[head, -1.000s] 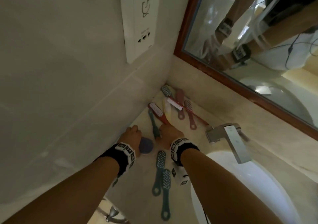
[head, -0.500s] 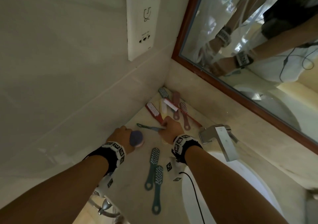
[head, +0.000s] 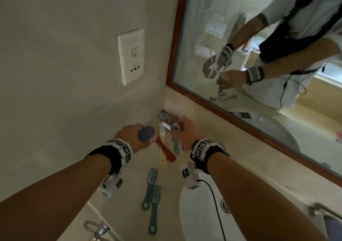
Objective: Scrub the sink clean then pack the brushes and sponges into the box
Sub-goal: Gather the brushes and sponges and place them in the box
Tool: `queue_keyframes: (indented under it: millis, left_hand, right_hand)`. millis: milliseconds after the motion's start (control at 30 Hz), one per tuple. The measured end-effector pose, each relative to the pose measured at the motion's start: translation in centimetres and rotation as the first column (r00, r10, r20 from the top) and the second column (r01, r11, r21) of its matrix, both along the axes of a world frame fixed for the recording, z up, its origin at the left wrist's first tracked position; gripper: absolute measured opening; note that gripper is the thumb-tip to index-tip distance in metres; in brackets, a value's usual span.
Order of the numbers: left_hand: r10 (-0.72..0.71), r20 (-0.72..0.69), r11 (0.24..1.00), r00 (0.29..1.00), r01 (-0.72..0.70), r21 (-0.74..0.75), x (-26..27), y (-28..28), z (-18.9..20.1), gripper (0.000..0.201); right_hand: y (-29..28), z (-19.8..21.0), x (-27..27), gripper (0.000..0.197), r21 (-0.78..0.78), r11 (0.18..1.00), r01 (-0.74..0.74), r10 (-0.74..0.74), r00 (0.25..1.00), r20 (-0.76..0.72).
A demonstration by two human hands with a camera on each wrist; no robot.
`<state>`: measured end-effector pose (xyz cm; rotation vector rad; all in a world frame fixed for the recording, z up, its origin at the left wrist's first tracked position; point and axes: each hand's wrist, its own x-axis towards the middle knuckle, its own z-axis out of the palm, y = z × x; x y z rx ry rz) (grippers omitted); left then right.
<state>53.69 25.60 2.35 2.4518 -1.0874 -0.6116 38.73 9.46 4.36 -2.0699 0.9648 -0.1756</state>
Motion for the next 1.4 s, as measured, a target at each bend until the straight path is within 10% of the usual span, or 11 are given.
queue_keyframes:
  millis: [567,1033,1400]
  left_hand:
    - [-0.283,0.139,0.867,0.949,0.315,-0.387,-11.4,-7.8,20.1,0.055]
    - [-0.600,0.278,0.665,0.750,0.661,-0.348,-30.9,-10.5,26.2,0.053]
    - [-0.719,0.179,0.597,0.671,0.729,-0.334,-52.5,-11.9,25.0,0.062]
  right_hand:
    - [-1.7,20.7,-17.7,0.044,-0.374,0.877,0.301,-0.264,0.953,0.149]
    - [7.2,27.0,-40.6,0.044,-0.487,0.535,0.690,-0.696,0.687,0.208]
    - [10.3,27.4,-60.7,0.038,-0.544,0.449,0.709,-0.788,0.601,0.133]
